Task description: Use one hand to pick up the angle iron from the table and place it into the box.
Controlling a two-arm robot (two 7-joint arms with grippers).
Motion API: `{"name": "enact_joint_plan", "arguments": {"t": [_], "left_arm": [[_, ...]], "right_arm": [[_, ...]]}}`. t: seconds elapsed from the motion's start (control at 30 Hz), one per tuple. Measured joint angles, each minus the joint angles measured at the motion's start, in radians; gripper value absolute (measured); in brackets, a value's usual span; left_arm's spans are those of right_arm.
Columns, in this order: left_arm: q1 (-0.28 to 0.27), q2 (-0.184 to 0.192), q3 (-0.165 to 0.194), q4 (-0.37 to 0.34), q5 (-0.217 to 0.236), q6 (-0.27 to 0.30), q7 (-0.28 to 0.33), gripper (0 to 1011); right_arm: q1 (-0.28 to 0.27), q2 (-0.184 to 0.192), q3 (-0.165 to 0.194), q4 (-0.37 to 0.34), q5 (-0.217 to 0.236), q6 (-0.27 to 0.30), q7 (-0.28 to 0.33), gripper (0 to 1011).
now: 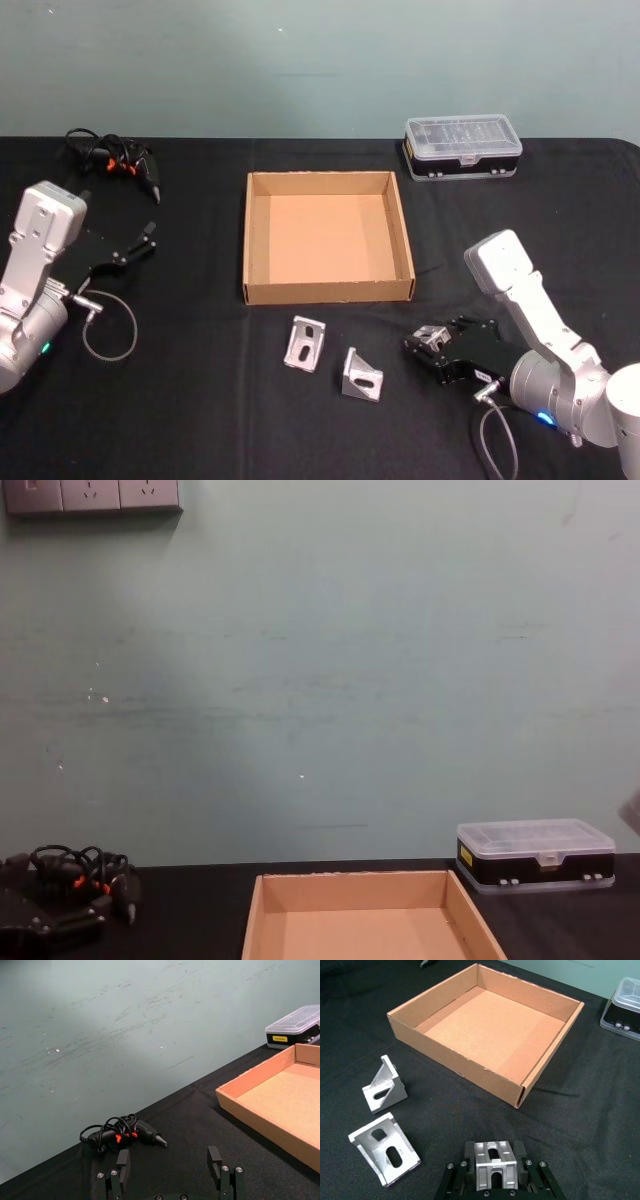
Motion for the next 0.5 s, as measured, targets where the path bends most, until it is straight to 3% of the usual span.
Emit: {"name": "enact_joint_plan", "arguments": {"t": [0.33,0.5], "left_arm": [[0.0,0.0,0.0,0.0,0.0,0.0,0.0,1011],[0.0,0.0,0.0,0.0,0.0,0.0,0.0,1011]], "right_arm": [[-0.02,-0.002,0.03,-0.059,-0.025,-0.035,-0.003,465],[0.005,-0.01,0.045,-0.103,-0.042,-0.034,0.002,465]]}}
